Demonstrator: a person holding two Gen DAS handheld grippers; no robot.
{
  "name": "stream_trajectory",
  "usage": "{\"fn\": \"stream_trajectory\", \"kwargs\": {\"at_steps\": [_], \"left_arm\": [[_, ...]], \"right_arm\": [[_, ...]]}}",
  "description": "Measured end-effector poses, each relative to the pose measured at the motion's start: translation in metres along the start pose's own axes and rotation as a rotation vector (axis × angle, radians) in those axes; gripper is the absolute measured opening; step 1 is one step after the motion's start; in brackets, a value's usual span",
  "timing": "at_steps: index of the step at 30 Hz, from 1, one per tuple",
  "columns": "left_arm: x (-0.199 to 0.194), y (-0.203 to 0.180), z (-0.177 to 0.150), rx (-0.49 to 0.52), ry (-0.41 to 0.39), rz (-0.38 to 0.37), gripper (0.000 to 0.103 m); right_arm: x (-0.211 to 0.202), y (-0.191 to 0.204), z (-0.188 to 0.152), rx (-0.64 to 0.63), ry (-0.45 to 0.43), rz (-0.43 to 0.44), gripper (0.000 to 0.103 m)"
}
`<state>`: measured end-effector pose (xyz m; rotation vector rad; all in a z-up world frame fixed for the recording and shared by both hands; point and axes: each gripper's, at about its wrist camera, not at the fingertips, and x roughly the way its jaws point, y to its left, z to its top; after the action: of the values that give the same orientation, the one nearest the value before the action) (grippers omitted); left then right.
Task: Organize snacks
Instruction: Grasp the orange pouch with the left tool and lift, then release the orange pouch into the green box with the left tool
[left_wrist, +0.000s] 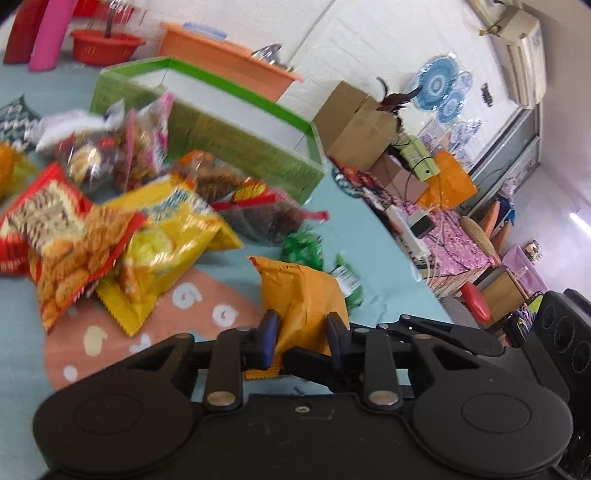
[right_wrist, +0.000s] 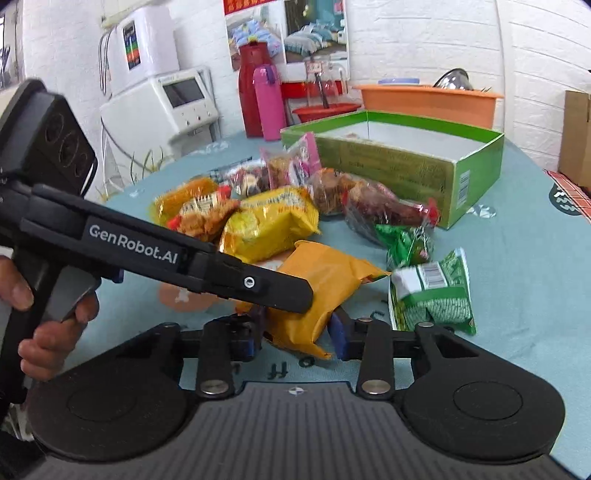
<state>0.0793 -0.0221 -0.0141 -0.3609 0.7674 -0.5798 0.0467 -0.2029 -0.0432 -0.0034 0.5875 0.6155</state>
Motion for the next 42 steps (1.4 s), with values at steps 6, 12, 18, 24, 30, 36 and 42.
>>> {"fn": "stream_trajectory", "kwargs": {"at_steps": [6, 12, 18, 24, 30, 36, 42], "left_arm": [[-0.010, -0.023, 0.043, 0.096, -0.103, -0.032, 0.046], [0.012, -0.029, 0.095, 0.120, -0.158, -0.061, 0.046], [0.045, -0.017, 0.137, 0.103, -0.165, -0.079, 0.046], [0.080, -0.002, 0.162, 0.112, -0.146, -0.064, 0.046], [0.106, 0.012, 0.168, 0.109, -0.125, -0.030, 0.058], [0.101, 0.018, 0.154, 0.111, -0.164, 0.064, 0.103], [0.059, 0.006, 0.146, 0.076, -0.125, 0.063, 0.103]], "right_arm": [[-0.018, -0.005, 0.038, -0.066, -0.121, -0.034, 0.060], [-0.009, -0.027, 0.082, -0.091, -0.209, -0.095, 0.060], [0.016, -0.054, 0.113, -0.074, -0.229, -0.142, 0.060], [0.046, -0.080, 0.127, -0.047, -0.220, -0.168, 0.059], [0.070, -0.098, 0.123, -0.031, -0.213, -0.164, 0.061], [0.084, -0.099, 0.107, -0.088, -0.168, -0.234, 0.103], [0.045, -0.092, 0.106, -0.051, -0.201, -0.244, 0.103]]}}
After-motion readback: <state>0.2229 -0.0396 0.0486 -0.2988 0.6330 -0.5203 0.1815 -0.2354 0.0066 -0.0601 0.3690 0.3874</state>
